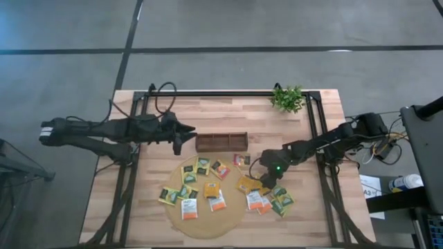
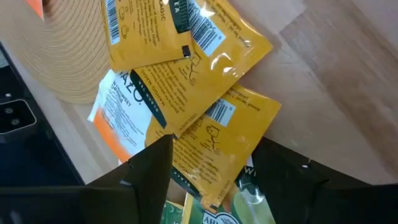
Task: Pick & Place Tea
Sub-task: Put the yellow tea bag into the middle section of the wooden organizer
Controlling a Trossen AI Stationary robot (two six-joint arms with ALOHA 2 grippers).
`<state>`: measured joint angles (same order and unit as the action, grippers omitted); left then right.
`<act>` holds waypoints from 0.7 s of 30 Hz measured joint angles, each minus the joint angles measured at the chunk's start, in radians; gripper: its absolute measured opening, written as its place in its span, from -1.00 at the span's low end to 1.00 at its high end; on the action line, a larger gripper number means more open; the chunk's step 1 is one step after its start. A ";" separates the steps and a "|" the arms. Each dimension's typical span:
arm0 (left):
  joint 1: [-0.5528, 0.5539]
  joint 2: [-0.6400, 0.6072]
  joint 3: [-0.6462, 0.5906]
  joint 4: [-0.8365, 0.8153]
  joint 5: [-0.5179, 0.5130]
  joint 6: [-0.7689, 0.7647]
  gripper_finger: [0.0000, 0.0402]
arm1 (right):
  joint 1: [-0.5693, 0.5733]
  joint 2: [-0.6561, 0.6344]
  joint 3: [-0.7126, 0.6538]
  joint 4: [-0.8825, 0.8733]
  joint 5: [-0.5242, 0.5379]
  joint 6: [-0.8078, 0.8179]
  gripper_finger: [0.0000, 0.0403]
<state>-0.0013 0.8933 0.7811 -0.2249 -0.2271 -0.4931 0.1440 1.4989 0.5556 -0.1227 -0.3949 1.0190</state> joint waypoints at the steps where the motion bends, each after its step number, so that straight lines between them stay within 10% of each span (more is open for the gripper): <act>1: 0.000 0.010 0.000 -0.007 0.001 0.000 -0.34 | 0.000 -0.001 -0.001 0.000 0.001 0.000 0.03; 14: 0.000 0.059 -0.001 -0.032 0.006 0.002 -0.34 | 0.000 -0.002 -0.005 0.033 0.088 0.016 -0.88; 21: 0.000 0.056 -0.001 -0.032 0.006 0.006 -0.34 | 0.000 -0.059 -0.005 0.019 0.104 0.015 -0.96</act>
<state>-0.0012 0.9489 0.7803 -0.2564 -0.2214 -0.4873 0.1440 1.4400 0.5507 -0.1038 -0.2905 1.0338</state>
